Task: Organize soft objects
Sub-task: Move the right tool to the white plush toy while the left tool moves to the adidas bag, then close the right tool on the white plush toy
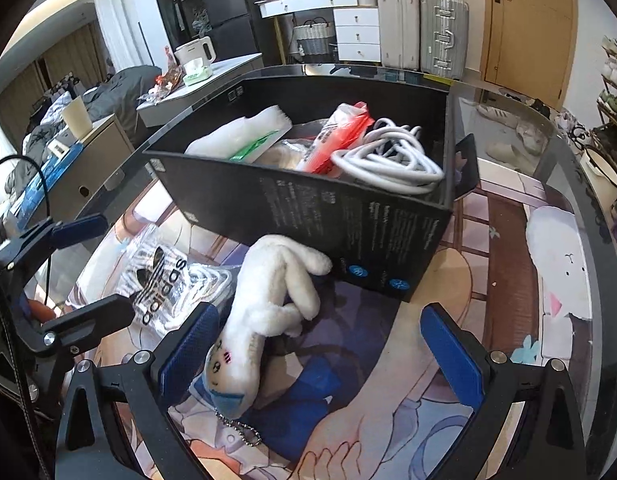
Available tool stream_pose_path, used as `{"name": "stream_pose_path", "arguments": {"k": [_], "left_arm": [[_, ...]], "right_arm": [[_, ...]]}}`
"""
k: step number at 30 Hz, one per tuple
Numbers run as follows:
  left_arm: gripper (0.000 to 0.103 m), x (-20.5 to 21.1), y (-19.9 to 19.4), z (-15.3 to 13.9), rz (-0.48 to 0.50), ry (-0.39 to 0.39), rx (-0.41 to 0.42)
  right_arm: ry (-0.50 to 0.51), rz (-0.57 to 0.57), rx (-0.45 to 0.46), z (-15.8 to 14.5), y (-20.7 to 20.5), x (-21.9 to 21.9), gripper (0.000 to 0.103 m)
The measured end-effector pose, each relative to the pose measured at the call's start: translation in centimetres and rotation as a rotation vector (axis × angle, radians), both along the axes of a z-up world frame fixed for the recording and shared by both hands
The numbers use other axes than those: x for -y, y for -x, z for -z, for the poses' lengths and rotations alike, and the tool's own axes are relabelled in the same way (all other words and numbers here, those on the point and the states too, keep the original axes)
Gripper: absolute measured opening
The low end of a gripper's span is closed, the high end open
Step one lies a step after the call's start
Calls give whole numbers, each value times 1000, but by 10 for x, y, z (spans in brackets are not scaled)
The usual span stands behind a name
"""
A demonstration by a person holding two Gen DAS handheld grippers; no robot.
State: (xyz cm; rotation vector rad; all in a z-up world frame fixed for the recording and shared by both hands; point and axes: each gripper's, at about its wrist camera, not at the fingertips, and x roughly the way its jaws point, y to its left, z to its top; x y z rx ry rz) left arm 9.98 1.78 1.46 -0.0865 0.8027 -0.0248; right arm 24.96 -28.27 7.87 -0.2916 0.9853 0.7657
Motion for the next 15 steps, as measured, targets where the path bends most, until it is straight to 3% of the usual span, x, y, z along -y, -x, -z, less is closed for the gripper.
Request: {"name": "stream_pose_path", "arguments": {"k": [6, 15], "left_arm": [[103, -1, 1, -1, 8, 6, 1], [103, -2, 1, 0, 9, 6, -7]], "right_arm": [[24, -28, 14, 4, 10, -6, 102], [32, -27, 9, 0, 1, 21, 102]]}}
